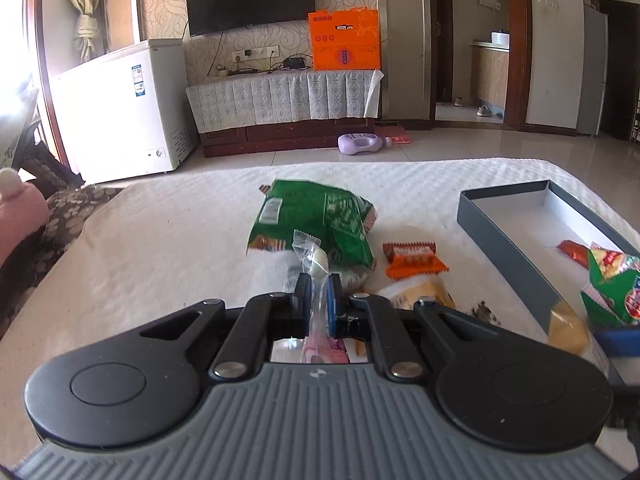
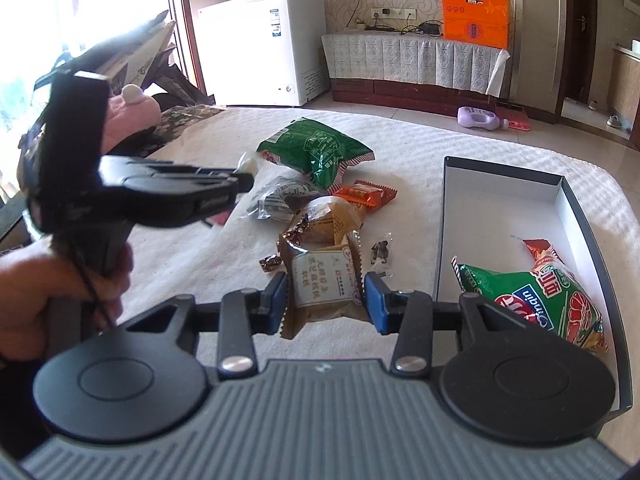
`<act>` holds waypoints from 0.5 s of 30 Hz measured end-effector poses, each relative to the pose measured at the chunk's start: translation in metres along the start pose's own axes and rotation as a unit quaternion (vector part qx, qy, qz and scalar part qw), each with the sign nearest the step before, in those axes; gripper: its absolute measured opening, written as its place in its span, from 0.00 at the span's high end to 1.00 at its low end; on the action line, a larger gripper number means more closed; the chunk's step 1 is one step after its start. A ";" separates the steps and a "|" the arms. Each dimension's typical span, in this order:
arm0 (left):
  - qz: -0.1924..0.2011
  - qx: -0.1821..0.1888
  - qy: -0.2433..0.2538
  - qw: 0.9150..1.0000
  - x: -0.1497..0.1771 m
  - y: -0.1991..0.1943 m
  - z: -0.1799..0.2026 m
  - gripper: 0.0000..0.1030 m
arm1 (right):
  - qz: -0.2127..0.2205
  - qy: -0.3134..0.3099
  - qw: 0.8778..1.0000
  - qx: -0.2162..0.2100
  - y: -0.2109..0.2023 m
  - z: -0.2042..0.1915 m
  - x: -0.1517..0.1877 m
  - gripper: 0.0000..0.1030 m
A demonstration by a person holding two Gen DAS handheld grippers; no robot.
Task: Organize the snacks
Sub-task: 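Carry the cake and the pink packet over the white box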
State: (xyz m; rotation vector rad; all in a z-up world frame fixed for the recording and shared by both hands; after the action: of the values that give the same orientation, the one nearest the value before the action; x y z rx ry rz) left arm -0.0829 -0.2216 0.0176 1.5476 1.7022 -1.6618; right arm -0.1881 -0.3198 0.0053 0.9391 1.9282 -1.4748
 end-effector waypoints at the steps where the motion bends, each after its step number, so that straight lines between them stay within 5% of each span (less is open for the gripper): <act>1: 0.002 -0.001 0.002 1.000 -0.005 0.003 -0.001 0.91 | 0.001 0.001 1.000 -0.002 0.000 0.000 -0.001 0.57; 15: 0.056 0.060 0.021 0.996 -0.078 0.034 0.068 0.91 | 0.075 0.051 0.996 0.004 -0.034 0.036 -0.037 0.57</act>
State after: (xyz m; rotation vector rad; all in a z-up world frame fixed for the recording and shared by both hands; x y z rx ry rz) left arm -0.0564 -0.3246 0.0429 1.7115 1.5295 -1.7128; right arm -0.1924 -0.3675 0.0444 1.1557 1.8785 -1.3728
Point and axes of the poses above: each gripper's, at about its wrist camera, not at the fingertips, and y roughly the way its jaws point, z to its right, x to its underside, the point moved 10 cm from there along y, roughly the way its jaws point, and after that the axes turned 13 degrees about y, right-handed, at the moved point
